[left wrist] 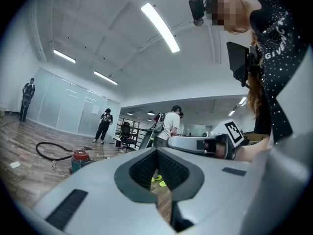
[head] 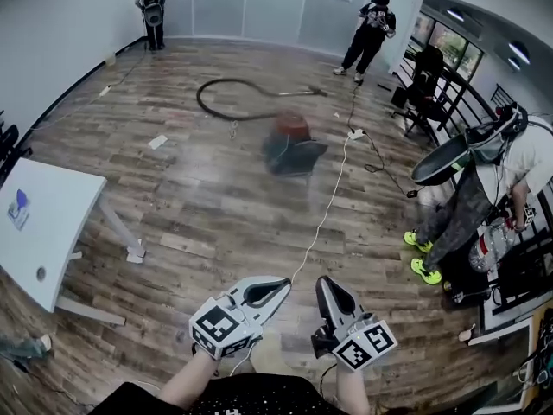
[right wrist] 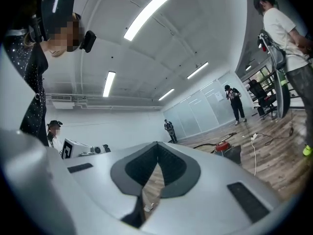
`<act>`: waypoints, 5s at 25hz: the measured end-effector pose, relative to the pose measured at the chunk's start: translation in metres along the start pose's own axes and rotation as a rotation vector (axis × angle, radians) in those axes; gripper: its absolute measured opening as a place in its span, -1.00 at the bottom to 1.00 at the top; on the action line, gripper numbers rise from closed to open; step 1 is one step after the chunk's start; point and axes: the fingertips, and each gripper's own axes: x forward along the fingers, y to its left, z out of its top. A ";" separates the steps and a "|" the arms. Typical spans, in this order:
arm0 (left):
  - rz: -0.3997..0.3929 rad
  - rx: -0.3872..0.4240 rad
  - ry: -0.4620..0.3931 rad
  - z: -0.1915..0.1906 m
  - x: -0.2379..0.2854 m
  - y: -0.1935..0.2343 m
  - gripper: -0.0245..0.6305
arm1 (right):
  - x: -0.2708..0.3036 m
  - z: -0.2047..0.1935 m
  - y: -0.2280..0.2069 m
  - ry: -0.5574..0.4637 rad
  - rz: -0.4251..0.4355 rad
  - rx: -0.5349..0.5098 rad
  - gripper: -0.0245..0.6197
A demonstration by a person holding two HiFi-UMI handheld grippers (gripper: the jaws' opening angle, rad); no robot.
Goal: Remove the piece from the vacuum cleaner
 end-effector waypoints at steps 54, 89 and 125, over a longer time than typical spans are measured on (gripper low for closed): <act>-0.039 -0.025 0.096 0.054 0.402 0.464 -0.90 | 0.384 0.103 -0.455 0.025 -0.171 -0.016 -0.89; 0.123 -0.106 0.137 -0.002 0.696 0.782 -0.90 | 0.620 0.134 -0.853 0.061 0.004 0.076 -0.89; 0.110 0.204 0.091 -0.458 0.704 0.926 -0.03 | 0.639 -0.318 -1.133 0.213 -0.146 -0.142 -0.08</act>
